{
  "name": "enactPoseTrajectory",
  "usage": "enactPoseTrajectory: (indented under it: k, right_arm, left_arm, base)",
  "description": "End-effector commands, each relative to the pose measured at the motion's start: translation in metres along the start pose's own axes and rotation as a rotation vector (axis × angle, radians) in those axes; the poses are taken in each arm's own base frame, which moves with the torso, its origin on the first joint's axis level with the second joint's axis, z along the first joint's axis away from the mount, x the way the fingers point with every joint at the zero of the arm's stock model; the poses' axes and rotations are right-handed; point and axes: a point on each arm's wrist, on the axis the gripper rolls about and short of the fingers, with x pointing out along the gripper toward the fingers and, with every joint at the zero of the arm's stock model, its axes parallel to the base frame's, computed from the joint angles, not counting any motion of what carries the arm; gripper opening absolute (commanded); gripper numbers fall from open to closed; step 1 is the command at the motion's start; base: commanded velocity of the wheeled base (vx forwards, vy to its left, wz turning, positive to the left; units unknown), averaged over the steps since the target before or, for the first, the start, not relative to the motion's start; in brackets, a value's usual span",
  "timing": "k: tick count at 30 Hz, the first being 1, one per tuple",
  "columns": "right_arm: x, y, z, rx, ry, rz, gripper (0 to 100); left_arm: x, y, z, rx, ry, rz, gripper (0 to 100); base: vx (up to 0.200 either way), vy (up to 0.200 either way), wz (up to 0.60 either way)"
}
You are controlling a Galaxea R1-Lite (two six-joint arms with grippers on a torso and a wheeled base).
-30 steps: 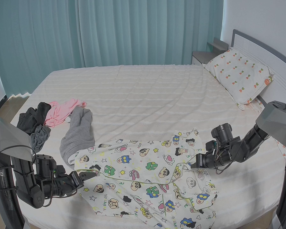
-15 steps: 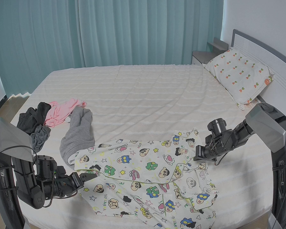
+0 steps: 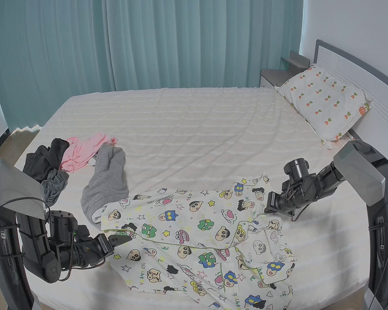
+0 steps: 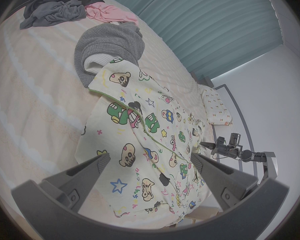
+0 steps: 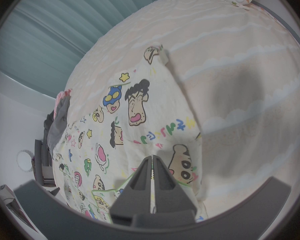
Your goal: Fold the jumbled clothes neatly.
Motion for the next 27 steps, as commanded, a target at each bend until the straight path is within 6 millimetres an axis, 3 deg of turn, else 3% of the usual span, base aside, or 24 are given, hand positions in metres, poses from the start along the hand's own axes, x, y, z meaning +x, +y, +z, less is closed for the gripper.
enactPoseTrajectory:
  k: [1, 2, 3, 10, 16, 27]
  right_arm:
    - [-0.043, 0.001, 0.007, 0.028, -0.040, 0.032, 0]
    - [-0.046, 0.001, 0.006, 0.030, -0.037, 0.040, 0]
    - [-0.054, -0.001, 0.004, 0.029, -0.026, 0.055, 100]
    - [-0.089, -0.031, -0.024, -0.072, 0.004, 0.065, 100]
    - [-0.096, -0.051, -0.063, -0.169, 0.113, 0.102, 100]
    - [-0.102, -0.048, -0.054, -0.187, 0.000, 0.194, 100]
  left_arm:
    - [0.000, 0.000, 0.000, -0.001, 0.001, 0.002, 100]
    - [0.000, 0.000, 0.000, -0.001, 0.000, 0.001, 100]
    - [0.000, 0.000, 0.000, -0.001, 0.001, 0.002, 100]
    - [0.000, 0.001, -0.001, -0.004, 0.003, 0.001, 100]
    - [-0.001, 0.000, -0.001, -0.003, 0.003, -0.001, 100]
    - [-0.001, 0.001, -0.001, -0.004, 0.002, 0.000, 100]
  base:
    - [0.000, 0.000, 0.00]
    - [0.000, 0.000, 0.00]
    - [0.000, 0.000, 0.00]
    - [0.000, 0.000, 0.00]
    - [0.000, 0.000, 0.00]
    - [0.000, 0.000, 0.00]
